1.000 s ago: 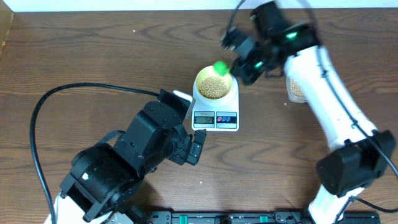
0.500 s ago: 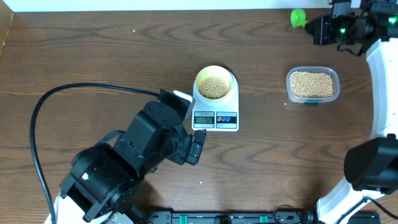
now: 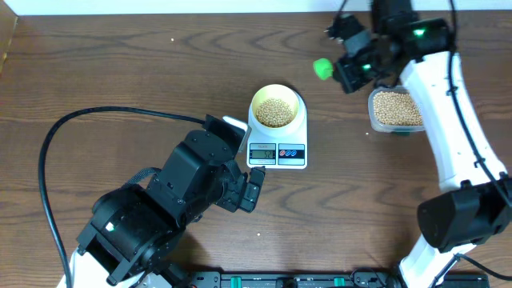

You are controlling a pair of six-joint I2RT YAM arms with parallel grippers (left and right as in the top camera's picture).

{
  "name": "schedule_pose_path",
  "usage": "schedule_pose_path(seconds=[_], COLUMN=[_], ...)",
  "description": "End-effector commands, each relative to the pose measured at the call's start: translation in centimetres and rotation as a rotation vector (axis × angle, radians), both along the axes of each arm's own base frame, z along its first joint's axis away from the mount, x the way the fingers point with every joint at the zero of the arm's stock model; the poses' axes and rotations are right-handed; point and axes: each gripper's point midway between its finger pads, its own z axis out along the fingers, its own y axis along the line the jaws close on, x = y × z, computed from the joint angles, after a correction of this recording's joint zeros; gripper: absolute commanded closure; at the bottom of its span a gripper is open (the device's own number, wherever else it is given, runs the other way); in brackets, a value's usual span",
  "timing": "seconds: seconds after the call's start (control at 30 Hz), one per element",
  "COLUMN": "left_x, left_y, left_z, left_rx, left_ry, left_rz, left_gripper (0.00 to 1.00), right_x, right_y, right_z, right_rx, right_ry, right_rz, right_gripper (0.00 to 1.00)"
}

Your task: Scoop item into bowl and weigh 50g on scale

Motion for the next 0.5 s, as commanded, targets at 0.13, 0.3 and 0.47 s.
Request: schedule_pose_path(seconds=[0.13,0.3,0.47], left_x=[-0.1,-0.1,-0.1], left_y=[0.1,0.1,0.1], left_z=[0.7,0.7,0.7], left_rx=[-0.005,-0.005,-0.005], left_ry=[-0.021,-0.022,-0.022], left_rz=[-0.008,-0.008,-0.008], left_gripper=[0.02,0.02,0.02], right_x=[-0.8,-1.5,-1.5], right_y=[6.9,9.2,9.6], right_z=[-1.6,-4.5,-5.8], right_rx=[0.048,0.037,0.023], right_ry=[0.061,0.142,0.168], right_rz=[-0.057,-0.066,-0.078], right_gripper=[0.99,0.99,0.99])
